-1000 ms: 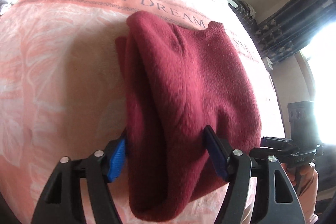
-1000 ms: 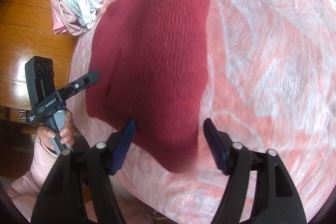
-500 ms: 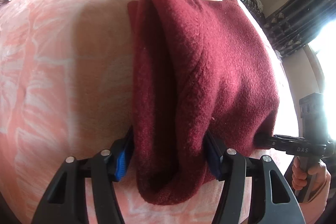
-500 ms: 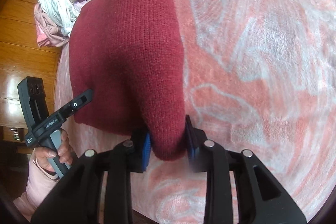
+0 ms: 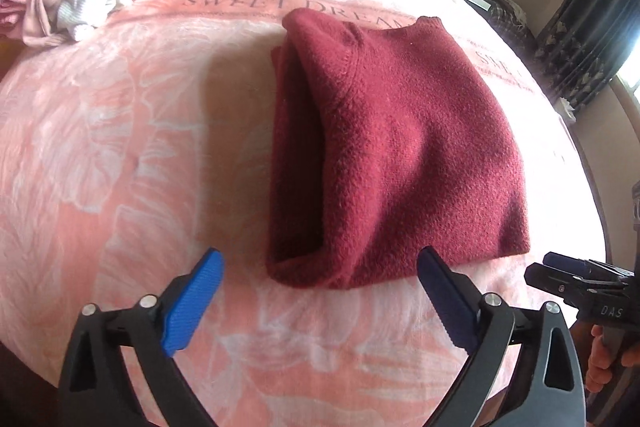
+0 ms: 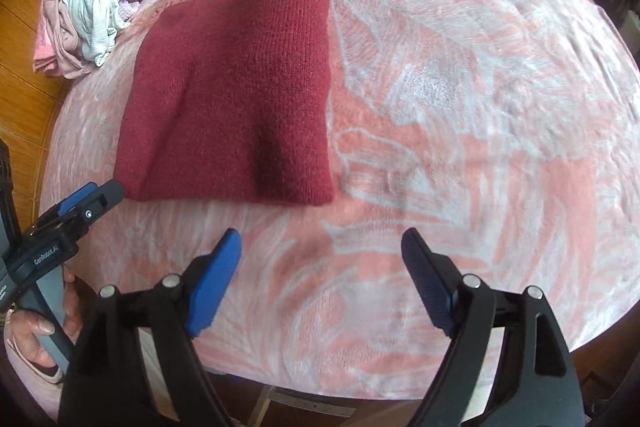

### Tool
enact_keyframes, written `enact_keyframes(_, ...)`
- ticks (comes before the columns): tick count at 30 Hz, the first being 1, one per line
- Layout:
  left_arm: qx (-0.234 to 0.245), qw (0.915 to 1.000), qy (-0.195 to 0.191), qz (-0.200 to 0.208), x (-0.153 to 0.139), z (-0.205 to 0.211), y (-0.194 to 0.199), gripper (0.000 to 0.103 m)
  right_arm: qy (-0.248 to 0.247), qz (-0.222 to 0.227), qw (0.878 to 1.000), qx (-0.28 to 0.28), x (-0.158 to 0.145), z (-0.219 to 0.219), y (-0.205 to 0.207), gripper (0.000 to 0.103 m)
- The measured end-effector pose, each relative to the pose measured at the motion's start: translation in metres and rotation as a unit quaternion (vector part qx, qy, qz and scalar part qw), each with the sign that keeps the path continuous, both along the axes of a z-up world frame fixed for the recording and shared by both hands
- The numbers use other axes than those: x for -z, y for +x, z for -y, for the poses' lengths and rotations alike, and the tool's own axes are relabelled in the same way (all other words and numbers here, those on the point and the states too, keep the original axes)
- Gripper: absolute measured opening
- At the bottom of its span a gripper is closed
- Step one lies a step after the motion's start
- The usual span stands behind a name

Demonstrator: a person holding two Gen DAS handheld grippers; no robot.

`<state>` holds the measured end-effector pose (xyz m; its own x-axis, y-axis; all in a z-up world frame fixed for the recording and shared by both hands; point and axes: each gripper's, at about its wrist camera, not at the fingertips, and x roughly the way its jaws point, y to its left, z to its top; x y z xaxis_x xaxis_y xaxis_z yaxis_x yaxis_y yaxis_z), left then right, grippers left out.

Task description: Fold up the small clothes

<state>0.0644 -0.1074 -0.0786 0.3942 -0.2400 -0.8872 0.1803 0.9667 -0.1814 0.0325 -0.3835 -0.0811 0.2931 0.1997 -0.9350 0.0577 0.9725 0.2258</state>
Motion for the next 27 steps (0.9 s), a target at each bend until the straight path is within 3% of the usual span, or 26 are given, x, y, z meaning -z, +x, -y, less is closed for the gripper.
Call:
enact_keyframes(6, -0.001, 0.9999, 0.016, -0.001, -0.024, 0.007, -0.02, 0.099, -0.02, 0.019, 1.0, 0.004, -0.024, 0.0, -0.024, 0.09)
enact_keyframes(27, -0.015, 0.9963, 0.066, 0.053, -0.085, 0.005, -0.061, 0.099, -0.064, 0.058, 0.996, 0.006, -0.076, -0.029, -0.048, 0.095)
